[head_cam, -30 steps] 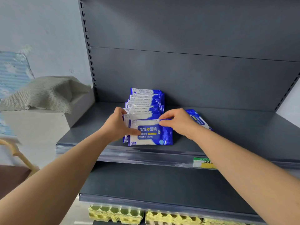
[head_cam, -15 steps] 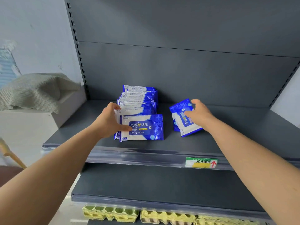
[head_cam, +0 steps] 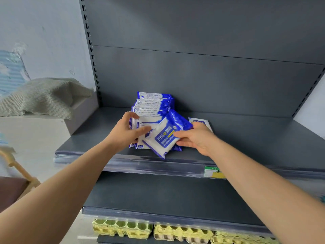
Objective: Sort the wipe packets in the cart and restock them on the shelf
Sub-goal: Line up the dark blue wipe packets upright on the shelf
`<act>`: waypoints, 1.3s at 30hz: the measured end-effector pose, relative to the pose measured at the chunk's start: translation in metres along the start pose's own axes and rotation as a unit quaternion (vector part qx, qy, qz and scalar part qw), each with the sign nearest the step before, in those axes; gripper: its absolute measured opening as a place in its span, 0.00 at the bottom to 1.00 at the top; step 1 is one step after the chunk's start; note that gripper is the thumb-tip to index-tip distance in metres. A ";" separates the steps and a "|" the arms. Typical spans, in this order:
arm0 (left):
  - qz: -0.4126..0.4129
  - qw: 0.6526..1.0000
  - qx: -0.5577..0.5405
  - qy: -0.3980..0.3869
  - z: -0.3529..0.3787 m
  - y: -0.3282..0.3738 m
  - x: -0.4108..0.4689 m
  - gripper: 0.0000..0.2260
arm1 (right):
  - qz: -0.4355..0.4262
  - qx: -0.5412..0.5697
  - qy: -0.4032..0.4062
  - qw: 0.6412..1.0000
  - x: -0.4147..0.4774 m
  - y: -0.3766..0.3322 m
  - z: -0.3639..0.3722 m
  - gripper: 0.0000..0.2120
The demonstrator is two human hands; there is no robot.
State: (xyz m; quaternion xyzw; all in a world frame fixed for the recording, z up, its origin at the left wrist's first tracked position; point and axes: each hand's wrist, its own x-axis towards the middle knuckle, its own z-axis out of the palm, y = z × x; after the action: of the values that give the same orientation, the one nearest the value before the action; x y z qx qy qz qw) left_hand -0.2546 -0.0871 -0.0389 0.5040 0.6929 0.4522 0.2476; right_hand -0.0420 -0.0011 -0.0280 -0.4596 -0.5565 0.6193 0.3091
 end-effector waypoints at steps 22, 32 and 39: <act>-0.001 0.986 0.163 -0.037 -0.012 0.012 0.012 0.36 | -0.137 -0.106 0.048 0.984 0.023 -0.027 -0.078 0.07; 0.012 0.999 0.047 0.008 -0.019 0.009 0.010 0.28 | -0.123 -0.385 -0.132 0.905 -0.006 -0.028 -0.024 0.09; -0.014 0.996 0.077 -0.052 -0.006 -0.016 -0.014 0.37 | -0.119 -0.415 -0.034 0.901 -0.001 -0.010 0.003 0.35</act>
State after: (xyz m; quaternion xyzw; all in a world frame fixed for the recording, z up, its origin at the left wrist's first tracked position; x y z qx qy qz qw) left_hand -0.2616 -0.1037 -0.0520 0.5347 0.7190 0.3668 0.2503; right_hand -0.0457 -0.0015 -0.0177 -0.4557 -0.8237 0.3058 0.1424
